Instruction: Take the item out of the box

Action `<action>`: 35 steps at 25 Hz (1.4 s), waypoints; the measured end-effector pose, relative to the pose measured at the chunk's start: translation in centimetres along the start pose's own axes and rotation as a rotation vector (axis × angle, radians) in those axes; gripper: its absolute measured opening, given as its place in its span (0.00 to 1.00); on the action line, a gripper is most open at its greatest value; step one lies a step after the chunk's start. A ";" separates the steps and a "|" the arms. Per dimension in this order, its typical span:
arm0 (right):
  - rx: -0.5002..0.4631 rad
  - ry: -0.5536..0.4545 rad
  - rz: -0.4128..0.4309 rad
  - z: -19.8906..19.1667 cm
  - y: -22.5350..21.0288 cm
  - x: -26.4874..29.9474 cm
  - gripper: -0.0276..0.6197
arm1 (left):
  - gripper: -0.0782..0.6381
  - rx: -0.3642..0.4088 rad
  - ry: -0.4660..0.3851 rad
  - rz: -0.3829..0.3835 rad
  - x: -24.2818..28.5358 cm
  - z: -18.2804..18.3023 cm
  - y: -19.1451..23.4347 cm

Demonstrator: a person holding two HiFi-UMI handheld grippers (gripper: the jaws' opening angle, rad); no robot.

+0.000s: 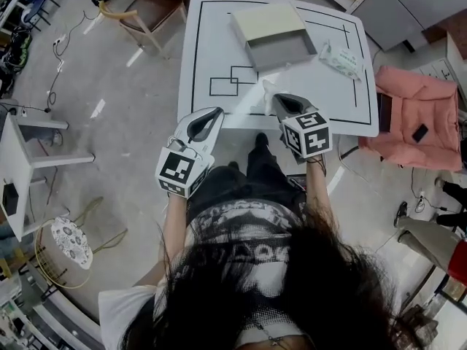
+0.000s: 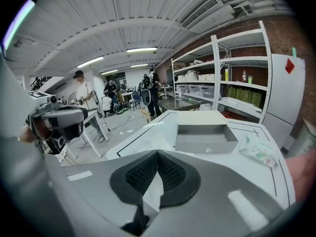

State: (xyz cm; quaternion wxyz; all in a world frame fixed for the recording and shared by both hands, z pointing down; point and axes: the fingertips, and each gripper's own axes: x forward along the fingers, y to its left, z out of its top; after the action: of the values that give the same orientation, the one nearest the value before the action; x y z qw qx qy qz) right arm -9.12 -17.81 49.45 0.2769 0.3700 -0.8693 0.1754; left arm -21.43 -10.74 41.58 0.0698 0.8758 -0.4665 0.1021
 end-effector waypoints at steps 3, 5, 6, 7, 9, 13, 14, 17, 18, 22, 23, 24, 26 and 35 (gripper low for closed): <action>0.027 -0.003 -0.009 -1.1 1.5 -1.0 0.05 | 0.11 -0.002 0.000 -0.023 -1.1 -0.4 -0.6; 0.037 -0.004 -0.017 -1.6 2.3 -1.6 0.05 | 0.11 -0.006 -0.001 -0.036 -1.7 -0.7 -1.0; 0.040 -0.004 -0.022 -1.9 2.6 -1.9 0.05 | 0.11 -0.009 -0.001 -0.043 -1.9 -0.9 -1.3; 0.042 -0.003 -0.028 -2.1 2.7 -2.2 0.05 | 0.11 -0.012 -0.002 -0.051 -2.1 -1.0 -1.6; 0.047 -0.003 -0.042 -2.6 2.9 -2.9 0.05 | 0.11 -0.015 -0.004 -0.067 -2.1 -1.1 -2.3; 0.072 -0.010 -0.066 -3.5 2.6 -4.5 0.05 | 0.11 -0.008 0.000 -0.104 -1.8 -1.1 -3.8; 0.080 -0.012 -0.070 -3.7 2.3 -5.0 0.05 | 0.11 -0.006 0.002 -0.112 -1.5 -1.0 -4.2; 0.103 -0.020 -0.080 -4.3 1.2 -6.2 0.05 | 0.11 0.000 0.010 -0.136 -0.3 -0.8 -5.7; 0.110 -0.022 -0.083 -4.5 0.7 -6.6 0.05 | 0.11 0.004 0.015 -0.145 0.2 -0.7 -6.2; 0.143 -0.038 -0.098 -5.2 -1.3 -8.8 0.05 | 0.11 0.021 0.047 -0.179 2.4 -0.3 -8.7; 0.150 -0.042 -0.101 -5.4 -1.9 -9.4 0.05 | 0.11 0.024 0.051 -0.186 3.1 -0.1 -9.4; 0.155 -0.045 -0.104 -5.7 -2.5 -10.0 0.05 | 0.11 0.025 0.047 -0.189 3.7 0.2 -10.1; 0.158 -0.049 -0.108 -6.3 -3.8 -11.0 0.05 | 0.11 0.020 0.010 -0.176 4.8 1.2 -11.2; 0.168 -0.072 -0.112 -8.8 -8.9 -15.6 0.05 | 0.11 -0.093 -0.035 -0.183 9.7 3.0 -16.0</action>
State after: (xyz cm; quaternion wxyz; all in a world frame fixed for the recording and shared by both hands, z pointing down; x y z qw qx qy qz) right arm 9.50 -10.70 47.66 0.2230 0.4459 -0.8388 0.2187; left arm -2.54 -10.33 40.57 0.1114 0.9123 -0.3898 0.0583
